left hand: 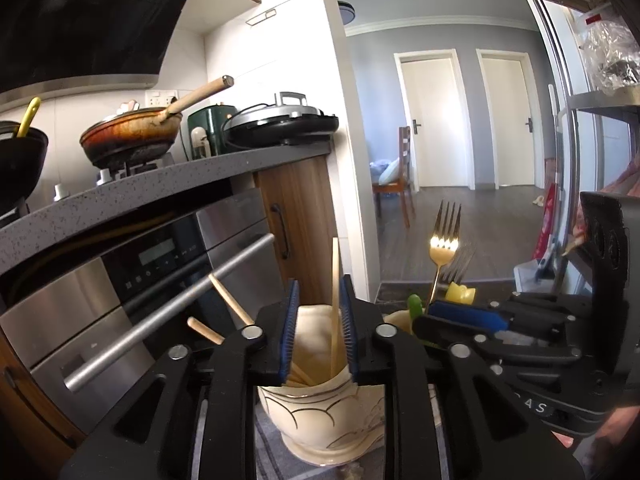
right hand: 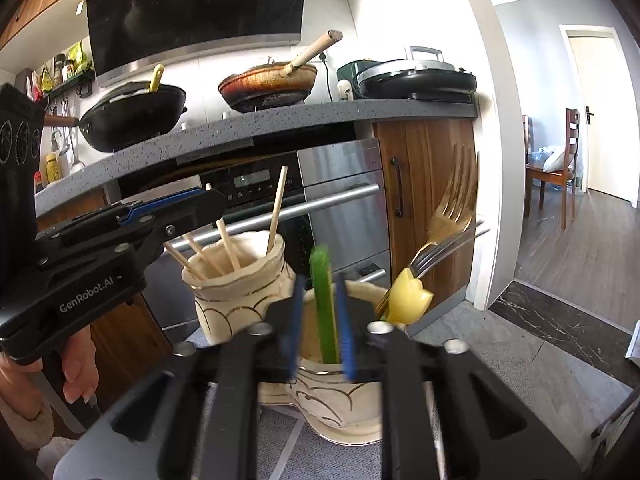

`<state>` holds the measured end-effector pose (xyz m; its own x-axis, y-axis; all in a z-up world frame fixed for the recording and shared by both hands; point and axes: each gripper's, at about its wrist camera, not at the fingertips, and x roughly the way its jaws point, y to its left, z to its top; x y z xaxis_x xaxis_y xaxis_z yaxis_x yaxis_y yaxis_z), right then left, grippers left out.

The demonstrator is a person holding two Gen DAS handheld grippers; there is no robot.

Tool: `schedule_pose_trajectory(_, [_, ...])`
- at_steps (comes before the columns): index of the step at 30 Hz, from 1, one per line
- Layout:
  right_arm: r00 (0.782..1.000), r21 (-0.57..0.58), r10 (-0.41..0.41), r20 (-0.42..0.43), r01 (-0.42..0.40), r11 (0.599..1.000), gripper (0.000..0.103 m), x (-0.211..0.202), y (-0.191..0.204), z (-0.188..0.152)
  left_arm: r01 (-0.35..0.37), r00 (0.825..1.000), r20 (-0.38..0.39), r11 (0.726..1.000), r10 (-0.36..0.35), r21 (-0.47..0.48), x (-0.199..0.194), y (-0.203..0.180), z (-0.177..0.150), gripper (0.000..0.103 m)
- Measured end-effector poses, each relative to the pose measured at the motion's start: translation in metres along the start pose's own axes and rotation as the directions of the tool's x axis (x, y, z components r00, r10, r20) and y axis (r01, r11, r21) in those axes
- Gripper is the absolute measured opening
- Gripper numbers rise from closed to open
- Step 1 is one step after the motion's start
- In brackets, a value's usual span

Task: Organize utensils
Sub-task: 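Open the right tool to drop the green utensil into the smaller pot while the left tool releases the chopstick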

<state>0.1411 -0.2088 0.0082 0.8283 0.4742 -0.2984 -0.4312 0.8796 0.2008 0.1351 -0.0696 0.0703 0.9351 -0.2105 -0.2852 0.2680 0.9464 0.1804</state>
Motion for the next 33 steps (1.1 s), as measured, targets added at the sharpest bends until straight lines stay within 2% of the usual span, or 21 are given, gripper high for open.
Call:
schedule_pose_trajectory(4, [1.000, 0.000, -0.001, 0.026, 0.001, 1.000, 0.029, -0.011, -0.001, 0.004, -0.009, 1.000, 0.023, 1.000, 0.009, 0.005, -0.009, 0.000, 0.006, 0.036])
schedule_pose_trajectory(6, [0.999, -0.010, -0.008, 0.037, 0.008, 1.000, 0.041, -0.018, 0.001, 0.004, -0.011, 0.999, 0.031, 1.000, 0.011, 0.003, -0.014, 0.000, 0.007, 0.045])
schedule_pose_trajectory(9, [0.999, -0.033, -0.021, 0.036, 0.022, 0.999, 0.055, -0.033, 0.004, 0.002, -0.004, 0.999, 0.044, 1.000, 0.005, -0.017, -0.024, 0.001, 0.009, 0.062])
schedule_pose_trajectory(10, [0.999, -0.037, -0.031, 0.031, 0.032, 0.999, 0.059, -0.036, 0.005, 0.001, -0.003, 0.999, 0.049, 1.000, 0.005, -0.024, -0.028, 0.001, 0.008, 0.065])
schedule_pose_trajectory(12, [0.998, -0.027, -0.054, 0.016, 0.054, 0.998, 0.075, -0.042, 0.004, -0.003, 0.000, 0.998, 0.062, 0.999, 0.002, -0.041, -0.039, 0.001, 0.006, 0.077])
schedule_pose_trajectory(15, [0.998, 0.008, -0.055, -0.001, 0.055, 0.998, 0.090, -0.053, 0.001, -0.011, 0.012, 0.997, 0.081, 0.996, -0.005, -0.084, -0.056, 0.005, -0.001, 0.088])
schedule_pose_trajectory(17, [0.998, 0.009, -0.063, -0.020, 0.064, 0.998, 0.096, -0.057, 0.003, -0.017, 0.019, 0.996, 0.089, 0.993, -0.008, -0.120, -0.070, 0.009, -0.009, 0.093])
schedule_pose_trajectory(19, [0.997, -0.005, -0.064, -0.045, 0.064, 0.998, 0.098, -0.061, 0.008, -0.024, 0.028, 0.996, 0.089, 0.988, -0.014, -0.154, -0.084, 0.014, -0.021, 0.094])
schedule_pose_trajectory(22, [0.992, -0.031, -0.074, -0.099, 0.072, 0.997, 0.098, -0.060, 0.018, -0.035, -0.007, 0.997, 0.069, 0.982, 0.020, -0.188, -0.101, 0.023, -0.039, 0.096])
schedule_pose_trajectory(26, [0.981, -0.049, -0.070, -0.183, 0.062, 0.997, 0.098, -0.050, 0.030, -0.050, -0.054, 0.998, 0.003, 0.976, 0.056, -0.212, -0.115, 0.034, -0.068, 0.097])
schedule_pose_trajectory(29, [0.965, -0.069, -0.081, -0.248, 0.065, 0.995, 0.098, -0.036, 0.040, -0.060, -0.082, 0.994, -0.083, 0.974, 0.066, -0.211, -0.115, 0.041, -0.091, 0.097])
schedule_pose_trajectory(33, [0.931, -0.107, -0.090, -0.353, 0.056, 0.993, 0.098, -0.015, 0.054, -0.072, -0.124, 0.982, -0.163, 0.970, 0.090, -0.208, -0.113, 0.051, -0.117, 0.097])
